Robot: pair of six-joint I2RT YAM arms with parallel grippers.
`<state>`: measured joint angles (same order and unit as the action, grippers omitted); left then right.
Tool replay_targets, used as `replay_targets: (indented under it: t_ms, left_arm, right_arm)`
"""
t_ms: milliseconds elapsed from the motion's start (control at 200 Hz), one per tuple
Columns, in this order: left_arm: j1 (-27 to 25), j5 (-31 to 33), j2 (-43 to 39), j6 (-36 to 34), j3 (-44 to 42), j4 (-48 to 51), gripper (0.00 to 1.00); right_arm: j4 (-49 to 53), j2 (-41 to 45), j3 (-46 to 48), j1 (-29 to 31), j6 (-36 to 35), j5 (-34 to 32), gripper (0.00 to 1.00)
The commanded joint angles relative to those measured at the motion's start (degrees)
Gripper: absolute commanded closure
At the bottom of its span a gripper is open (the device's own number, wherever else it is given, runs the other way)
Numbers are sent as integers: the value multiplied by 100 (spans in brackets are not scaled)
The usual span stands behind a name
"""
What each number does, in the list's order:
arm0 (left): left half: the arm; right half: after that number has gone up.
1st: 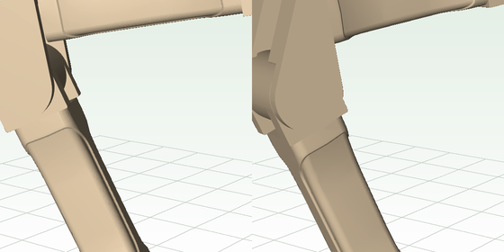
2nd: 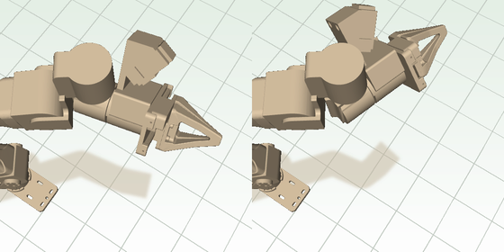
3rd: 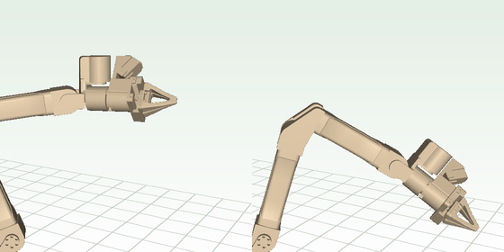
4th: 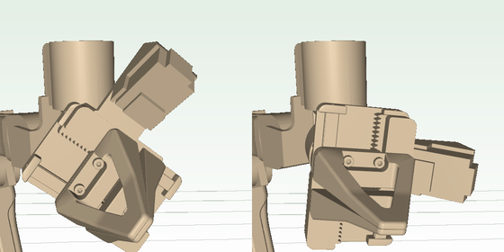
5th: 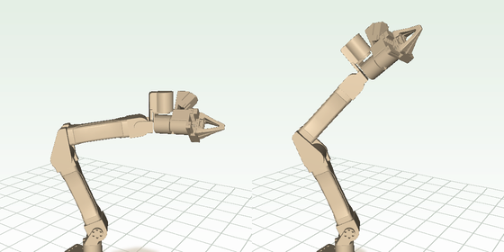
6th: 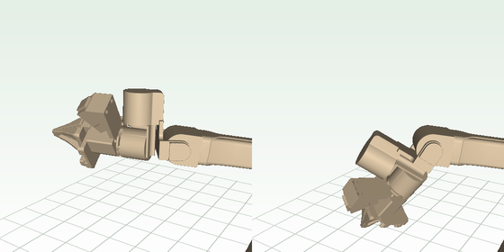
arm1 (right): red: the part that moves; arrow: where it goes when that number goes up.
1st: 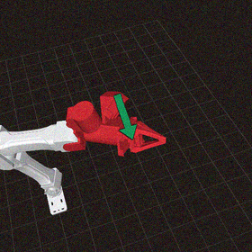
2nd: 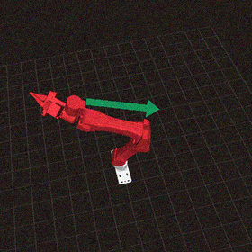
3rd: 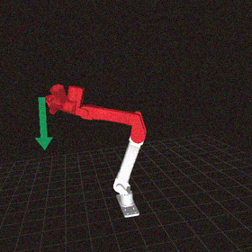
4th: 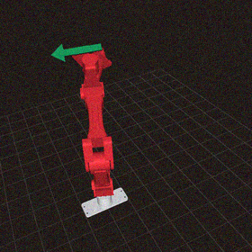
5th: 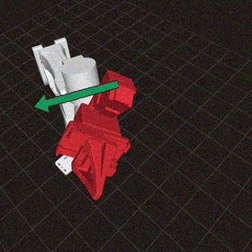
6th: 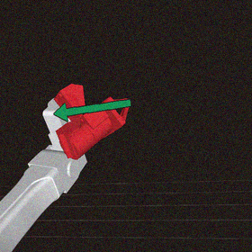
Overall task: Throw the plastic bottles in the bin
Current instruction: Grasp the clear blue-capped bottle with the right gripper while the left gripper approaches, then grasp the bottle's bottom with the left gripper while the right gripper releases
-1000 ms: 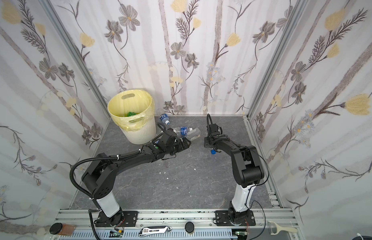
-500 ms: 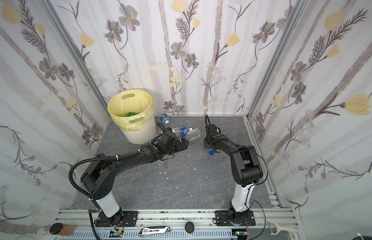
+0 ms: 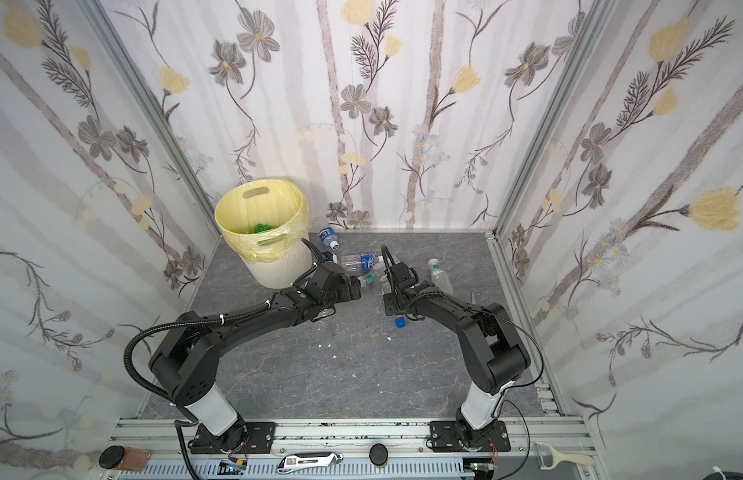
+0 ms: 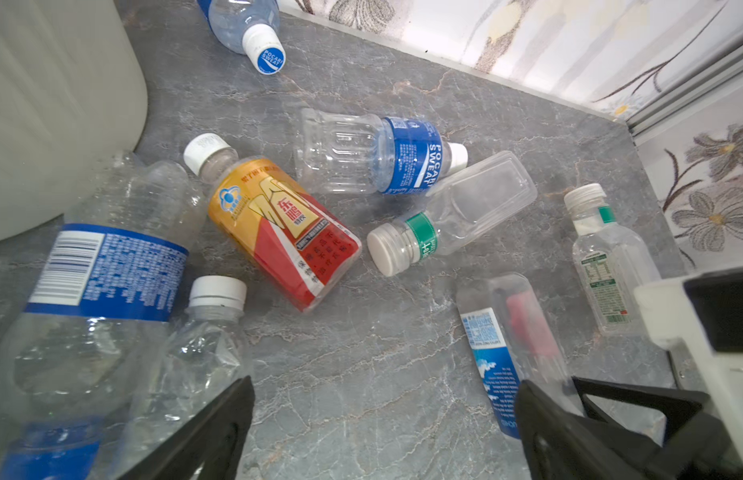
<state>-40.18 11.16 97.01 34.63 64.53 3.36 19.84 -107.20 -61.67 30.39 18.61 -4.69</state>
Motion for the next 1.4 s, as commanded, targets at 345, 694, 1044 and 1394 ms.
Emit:
replay_targets:
  t_ms: [345, 694, 1044, 1394]
  left_arm:
    - [223, -552, -548, 191, -581, 191, 0]
    - [393, -931, -831, 867, -1040, 192, 0]
    - [343, -1470, -679, 1230, -626, 280, 0]
    - [-123, -1660, 145, 1455, 184, 876, 0]
  right_arm:
    - [-695, -66, 72, 938, 619, 395, 43]
    - [-874, 247, 253, 1122, 734, 396, 30]
    - [-725, 1461, 899, 869, 617, 15, 8]
    - [-676, 3152, 2070, -216, 348, -184, 0]
